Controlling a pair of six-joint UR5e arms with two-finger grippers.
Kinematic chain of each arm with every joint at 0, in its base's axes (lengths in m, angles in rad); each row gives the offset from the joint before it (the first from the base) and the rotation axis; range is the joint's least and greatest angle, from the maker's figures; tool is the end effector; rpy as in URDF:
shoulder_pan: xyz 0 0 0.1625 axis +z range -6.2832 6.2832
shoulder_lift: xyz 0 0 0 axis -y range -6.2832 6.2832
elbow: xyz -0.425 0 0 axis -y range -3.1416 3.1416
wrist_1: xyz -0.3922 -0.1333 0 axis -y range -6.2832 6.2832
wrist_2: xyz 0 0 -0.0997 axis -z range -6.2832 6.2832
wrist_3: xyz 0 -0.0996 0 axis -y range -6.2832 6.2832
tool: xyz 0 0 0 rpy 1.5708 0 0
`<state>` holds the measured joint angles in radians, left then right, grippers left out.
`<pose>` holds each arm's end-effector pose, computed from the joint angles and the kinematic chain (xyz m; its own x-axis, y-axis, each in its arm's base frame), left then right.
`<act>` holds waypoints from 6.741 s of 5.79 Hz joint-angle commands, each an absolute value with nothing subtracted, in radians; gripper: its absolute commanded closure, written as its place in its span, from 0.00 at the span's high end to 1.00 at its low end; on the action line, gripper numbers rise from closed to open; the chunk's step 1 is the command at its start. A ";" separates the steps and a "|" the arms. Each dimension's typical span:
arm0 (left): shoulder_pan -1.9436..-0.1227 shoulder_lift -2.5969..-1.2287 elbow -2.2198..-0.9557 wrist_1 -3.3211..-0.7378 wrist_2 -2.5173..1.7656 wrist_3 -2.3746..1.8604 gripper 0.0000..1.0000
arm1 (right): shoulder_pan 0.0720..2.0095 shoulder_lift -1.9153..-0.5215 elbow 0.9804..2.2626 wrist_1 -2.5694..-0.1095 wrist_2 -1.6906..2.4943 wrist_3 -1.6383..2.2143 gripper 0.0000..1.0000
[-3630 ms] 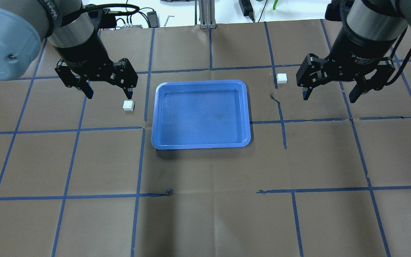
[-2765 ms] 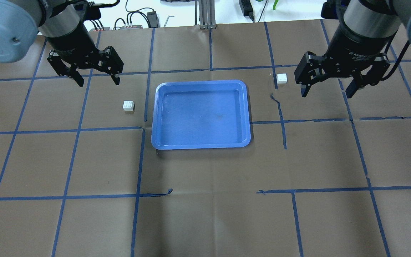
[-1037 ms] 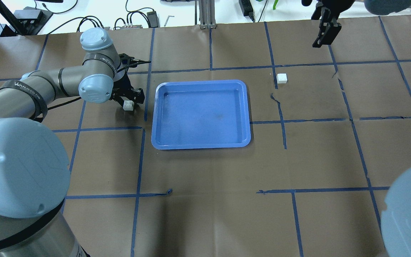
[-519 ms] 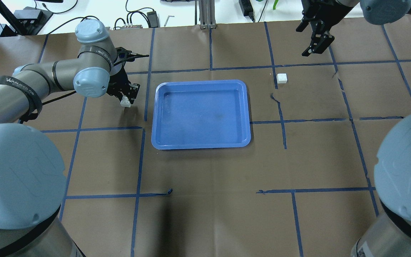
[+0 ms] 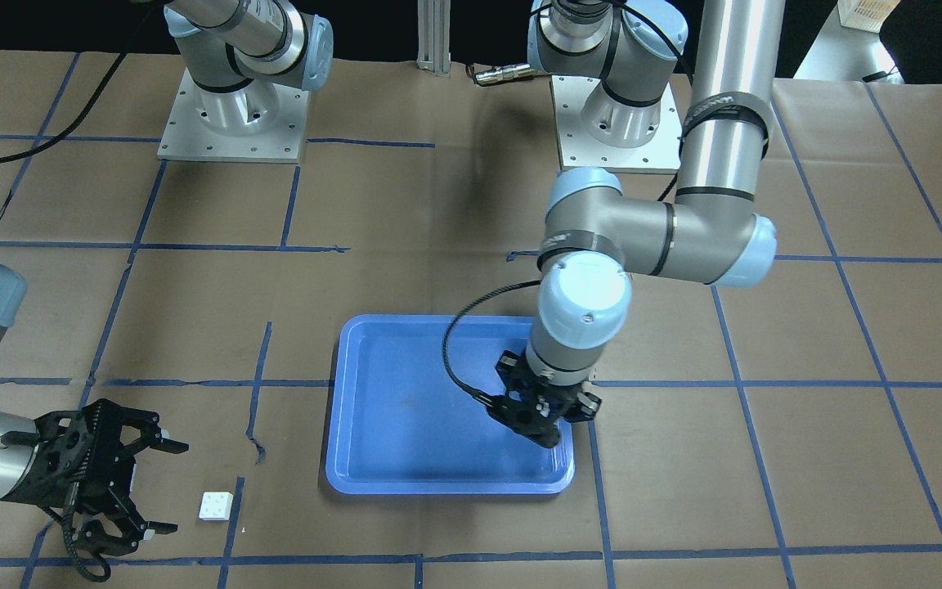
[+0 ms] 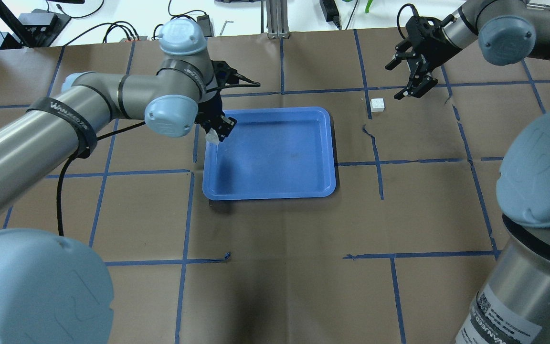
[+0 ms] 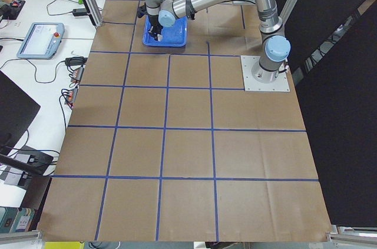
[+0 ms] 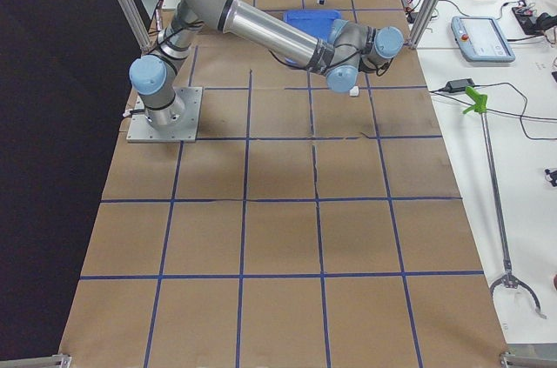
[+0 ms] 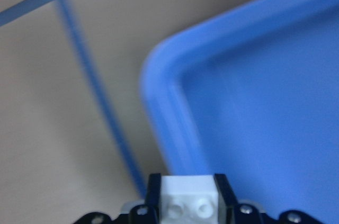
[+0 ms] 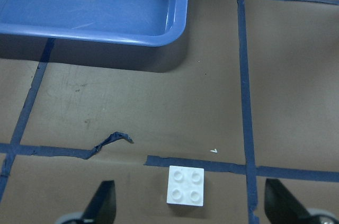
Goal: Assemble white blocks and place on blue tray
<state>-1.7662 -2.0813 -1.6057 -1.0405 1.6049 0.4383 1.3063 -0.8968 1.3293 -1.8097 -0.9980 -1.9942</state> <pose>-0.2519 -0.6037 0.2288 -0.8052 0.5924 -0.0245 0.5918 0.8056 0.0281 -0.0030 -0.7276 0.2289 0.0882 -0.9952 0.0431 -0.8201 -0.0971 -0.5639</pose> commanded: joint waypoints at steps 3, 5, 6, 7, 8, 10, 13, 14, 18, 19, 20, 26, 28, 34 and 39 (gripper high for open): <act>-1.891 -2.089 -1.618 -1.019 1.602 1.099 0.09 | 1.301 -0.813 1.370 -1.818 -0.939 -2.014 1.00; -1.928 -2.120 -1.621 -0.970 1.605 1.146 0.09 | 1.301 -0.793 1.371 -1.876 -0.940 -2.014 1.00; -1.928 -2.156 -1.624 -0.933 1.603 1.143 0.09 | 1.301 -0.792 1.371 -1.876 -0.942 -2.014 1.00; -1.928 -2.163 -1.626 -0.930 1.605 1.146 0.13 | 1.301 -0.793 1.368 -1.878 -0.940 -2.014 0.89; -1.928 -2.175 -1.628 -0.890 1.603 1.143 0.38 | 1.301 -0.795 1.368 -1.890 -0.943 -2.014 0.67; -1.927 -2.172 -1.640 -0.871 1.601 1.179 0.88 | 1.301 -0.798 1.362 -1.891 -0.948 -2.014 0.37; -1.870 -1.975 -1.608 -1.097 1.557 1.195 0.88 | 1.301 -0.872 1.362 -1.873 -0.957 -1.997 0.31; -1.837 -1.906 -1.599 -1.182 1.533 1.195 0.88 | 1.301 -0.924 1.374 -1.850 -0.956 -1.964 0.31; -1.723 -1.668 -1.592 -1.479 1.499 1.177 0.91 | 1.411 -1.058 1.627 -2.018 -0.874 -1.717 0.31; -1.697 -1.642 -1.603 -1.506 1.497 1.172 0.91 | 1.474 -1.057 1.662 -2.149 -0.874 -1.590 0.31; -1.689 -1.579 -1.605 -1.587 1.502 1.073 0.91 | 1.535 -1.052 1.699 -2.286 -0.879 -1.460 0.31; -1.640 -1.497 -1.572 -1.558 1.513 0.135 0.99 | 1.683 -0.986 1.896 -2.700 -0.888 -1.333 0.31; -1.620 -1.496 -1.559 -1.562 1.517 0.114 0.99 | 1.692 -0.982 1.898 -2.700 -0.890 -1.331 0.31; -1.574 -1.494 -1.532 -1.562 1.516 0.114 0.99 | 1.704 -0.980 1.899 -2.698 -0.893 -1.321 0.33; -1.574 -1.491 -1.534 -1.562 1.517 0.114 0.99 | 1.704 -0.977 1.898 -2.698 -0.891 -1.319 0.42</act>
